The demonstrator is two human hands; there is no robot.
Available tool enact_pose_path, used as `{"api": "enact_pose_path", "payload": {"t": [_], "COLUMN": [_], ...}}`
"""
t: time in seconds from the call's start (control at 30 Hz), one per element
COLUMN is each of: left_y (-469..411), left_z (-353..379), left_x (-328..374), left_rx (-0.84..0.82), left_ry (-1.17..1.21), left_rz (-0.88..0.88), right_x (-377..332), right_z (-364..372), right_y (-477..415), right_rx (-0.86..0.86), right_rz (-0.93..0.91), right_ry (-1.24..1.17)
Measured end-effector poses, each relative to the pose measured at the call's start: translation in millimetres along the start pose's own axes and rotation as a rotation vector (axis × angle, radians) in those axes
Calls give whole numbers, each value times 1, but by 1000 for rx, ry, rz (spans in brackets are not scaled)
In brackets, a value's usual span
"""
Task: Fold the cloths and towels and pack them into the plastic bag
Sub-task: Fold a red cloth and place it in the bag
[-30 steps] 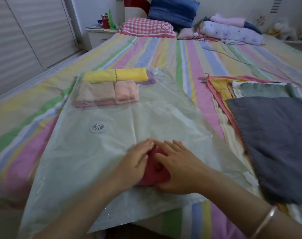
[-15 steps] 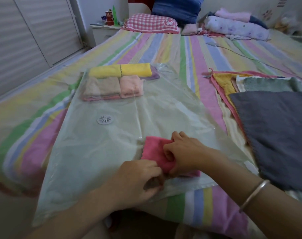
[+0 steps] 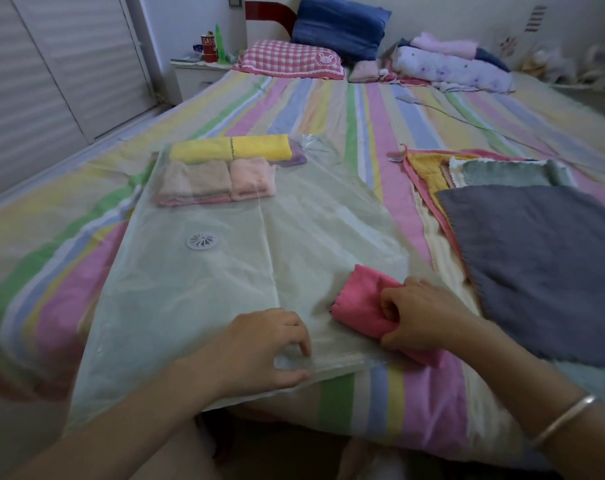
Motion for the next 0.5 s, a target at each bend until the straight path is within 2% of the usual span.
{"api": "enact_pose_path", "payload": {"t": [0.07,0.17,0.23,0.3,0.37,0.4,0.5], "left_y": [0,0,4,10,10,11,16], "left_z": [-6,-16,-27,-36,-47,-52,-67], "left_x": [4,5,-1,-13,-18,-18,-17], "left_rx": [50,137,204,242,274,315,478], "left_ry": [-37,-11,107,209,318,422,726], "left_rz": [-8,-58,-159,-279,-303,-314,-370], "right_x": [2,-8,-29,-58,-81,-85,-78], "right_z": [-6,-34,-59,-66,-50,-38,-11], "right_y": [8,35,68,100,112,108,80], "right_rx": [49,351,561,657,624,570,360], "right_rz": [25,-56,-260,-507,-664,-669,-476], "right_ry": [-62,-262,-407,-314,-94,-12,55]}}
Point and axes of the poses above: each hand's wrist, its own y-axis away from the middle knuckle, its own z-axis out of the palm, x = y × z, the point moved 8 cm from there along -y, towards the middle knuckle, and after that the axes turned 11 degrees about z, right-handed, at the moved point
